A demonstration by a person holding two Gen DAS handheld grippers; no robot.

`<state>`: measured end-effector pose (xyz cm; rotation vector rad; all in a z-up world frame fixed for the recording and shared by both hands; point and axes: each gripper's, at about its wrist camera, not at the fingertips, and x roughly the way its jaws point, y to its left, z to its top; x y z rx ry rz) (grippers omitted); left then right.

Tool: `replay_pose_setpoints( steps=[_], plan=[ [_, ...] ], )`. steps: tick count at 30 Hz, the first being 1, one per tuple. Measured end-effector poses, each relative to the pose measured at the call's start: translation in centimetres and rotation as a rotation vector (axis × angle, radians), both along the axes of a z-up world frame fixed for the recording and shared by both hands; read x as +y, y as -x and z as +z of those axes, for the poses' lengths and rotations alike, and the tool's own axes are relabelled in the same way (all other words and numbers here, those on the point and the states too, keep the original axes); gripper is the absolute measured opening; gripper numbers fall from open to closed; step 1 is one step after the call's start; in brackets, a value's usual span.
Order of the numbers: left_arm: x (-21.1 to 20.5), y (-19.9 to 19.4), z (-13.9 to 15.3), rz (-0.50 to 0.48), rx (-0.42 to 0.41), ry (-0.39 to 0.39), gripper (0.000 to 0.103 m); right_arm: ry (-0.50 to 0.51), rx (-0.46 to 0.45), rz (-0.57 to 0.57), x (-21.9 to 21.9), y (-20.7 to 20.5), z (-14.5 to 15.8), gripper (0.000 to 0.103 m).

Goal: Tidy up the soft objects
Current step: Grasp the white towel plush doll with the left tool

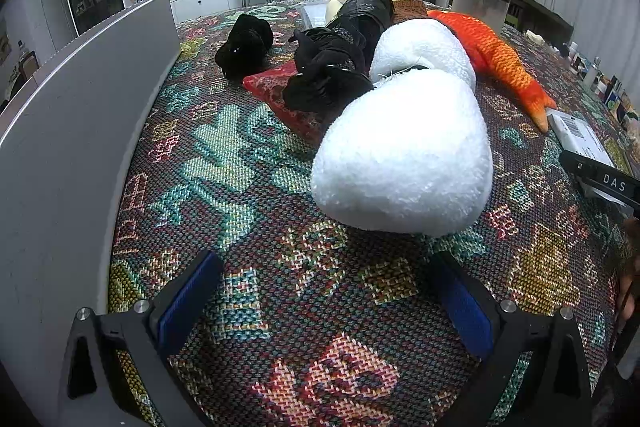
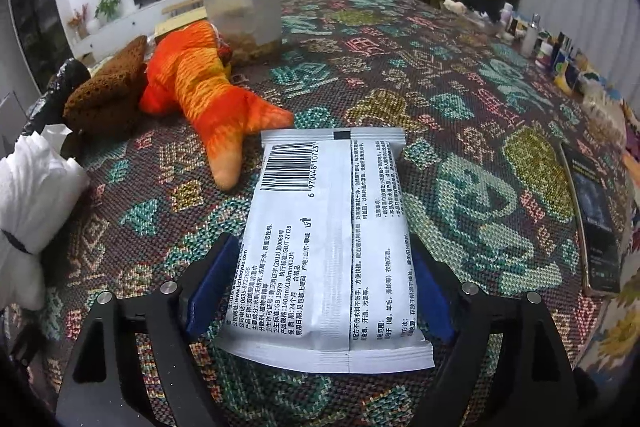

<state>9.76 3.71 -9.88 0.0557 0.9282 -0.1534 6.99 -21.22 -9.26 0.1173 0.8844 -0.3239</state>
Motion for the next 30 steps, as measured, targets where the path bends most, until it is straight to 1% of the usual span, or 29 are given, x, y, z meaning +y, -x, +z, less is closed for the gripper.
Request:
replay_pose_setpoints(
  steps=[2, 5, 6, 8, 11, 12, 13, 14, 15, 16, 17, 18, 19, 22, 23, 24, 25, 26, 27, 30],
  plan=[
    [0.0, 0.3, 0.1, -0.014, 0.003, 0.002, 0.103, 0.000, 0.000, 0.000, 0.0, 0.0, 0.0, 0.085],
    [-0.5, 1.2, 0.6, -0.063, 0.001, 0.007, 0.103, 0.000, 0.000, 0.000, 0.0, -0.1, 0.0, 0.085],
    [-0.8, 1.3, 1.1, -0.085, -0.008, 0.014, 0.103, 0.000, 0.000, 0.000, 0.0, 0.0, 0.0, 0.085],
    [-1.4, 1.2, 2.4, -0.088, -0.034, 0.015, 0.103, 0.001, 0.000, 0.000, 0.0, -0.1, 0.0, 0.085],
    [-2.5, -0.7, 4.6, -0.071, -0.072, 0.020, 0.103, 0.000, 0.000, 0.000, 0.0, 0.0, 0.0, 0.085],
    [-2.8, -1.5, 4.8, -0.065, -0.061, 0.016, 0.103, 0.000, -0.001, 0.000, 0.0, -0.1, 0.0, 0.085],
    [-3.4, -2.6, 4.5, -0.061, -0.026, 0.005, 0.103, 0.000, -0.001, 0.000, 0.0, 0.0, 0.0, 0.085],
    [-3.8, -3.4, 4.1, -0.058, 0.004, -0.003, 0.094, 0.000, -0.001, 0.000, 0.0, 0.0, 0.0, 0.085],
    [-4.1, -4.0, 3.4, -0.052, 0.037, -0.012, 0.054, 0.000, -0.001, 0.000, 0.0, 0.0, 0.0, 0.085],
    [-4.3, -4.1, 2.8, -0.048, 0.069, -0.015, 0.043, 0.000, -0.001, 0.000, 0.0, 0.0, 0.0, 0.085],
    [-4.2, -3.8, 2.8, -0.045, 0.076, -0.005, 0.045, 0.000, -0.001, 0.000, 0.0, -0.1, 0.0, 0.085],
    [-3.9, -2.9, 3.2, -0.044, 0.055, 0.013, 0.044, 0.000, -0.001, 0.000, 0.0, 0.0, -0.1, 0.085],
    [-3.6, -1.9, 3.3, -0.053, 0.062, 0.020, 0.044, 0.000, -0.001, 0.000, 0.0, 0.0, -0.1, 0.085],
    [-2.6, 1.3, 3.4, -0.081, 0.114, 0.032, 0.046, 0.000, -0.002, 0.000, 0.0, -0.1, -0.1, 0.085],
    [-2.3, 2.3, 3.4, -0.084, 0.126, 0.028, 0.052, 0.001, -0.002, 0.000, 0.0, 0.0, -0.1, 0.085],
    [-2.0, 3.2, 3.3, -0.092, 0.135, 0.026, 0.063, 0.000, -0.002, 0.000, 0.0, 0.0, -0.1, 0.085],
    [-1.9, 3.9, 3.2, -0.105, 0.146, 0.026, 0.071, -0.001, -0.002, 0.000, -0.1, 0.0, -0.1, 0.085],
    [-1.8, 4.4, 3.1, -0.120, 0.155, 0.026, 0.086, -0.002, -0.003, 0.000, 0.0, 0.0, 0.0, 0.085],
    [-1.8, 4.8, 3.2, -0.131, 0.150, 0.026, 0.091, -0.005, -0.003, 0.000, 0.0, 0.0, 0.0, 0.086],
    [-2.5, 5.0, 3.5, -0.162, 0.114, -0.011, 0.091, -0.019, -0.009, 0.003, -0.1, 0.1, 0.0, 0.086]
  ],
)
